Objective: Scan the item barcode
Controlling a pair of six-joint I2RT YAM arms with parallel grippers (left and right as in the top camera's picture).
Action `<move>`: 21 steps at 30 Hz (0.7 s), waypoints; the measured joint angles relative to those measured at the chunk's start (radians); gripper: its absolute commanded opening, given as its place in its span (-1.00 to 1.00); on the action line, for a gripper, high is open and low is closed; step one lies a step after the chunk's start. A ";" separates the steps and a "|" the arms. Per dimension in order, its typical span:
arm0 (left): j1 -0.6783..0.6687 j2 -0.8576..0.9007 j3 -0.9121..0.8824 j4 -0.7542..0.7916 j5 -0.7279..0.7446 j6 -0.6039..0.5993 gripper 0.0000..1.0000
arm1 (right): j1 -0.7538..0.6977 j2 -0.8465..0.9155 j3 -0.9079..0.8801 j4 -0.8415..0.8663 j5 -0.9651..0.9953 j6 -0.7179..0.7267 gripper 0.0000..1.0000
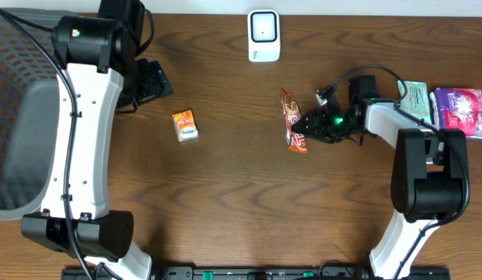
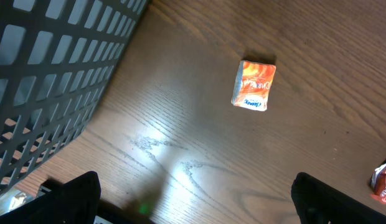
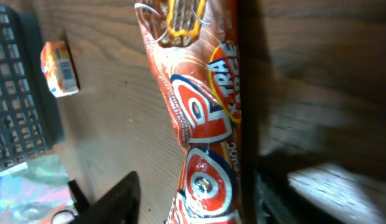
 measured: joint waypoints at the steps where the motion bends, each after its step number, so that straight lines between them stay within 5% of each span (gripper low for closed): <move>1: 0.000 0.000 0.000 0.000 0.000 0.000 0.96 | 0.003 0.006 0.000 0.005 -0.008 0.001 -0.64; 2: 0.000 0.000 0.000 0.000 0.000 0.000 0.96 | 0.011 0.017 0.000 0.018 -0.008 0.005 -0.98; 16: 0.000 0.000 0.000 0.000 0.000 0.000 0.96 | 0.042 0.048 -0.005 0.072 -0.014 0.182 -0.97; 21: 0.000 0.000 0.000 0.000 0.000 0.000 0.95 | 0.089 -0.036 -0.003 -0.021 0.183 0.222 -0.98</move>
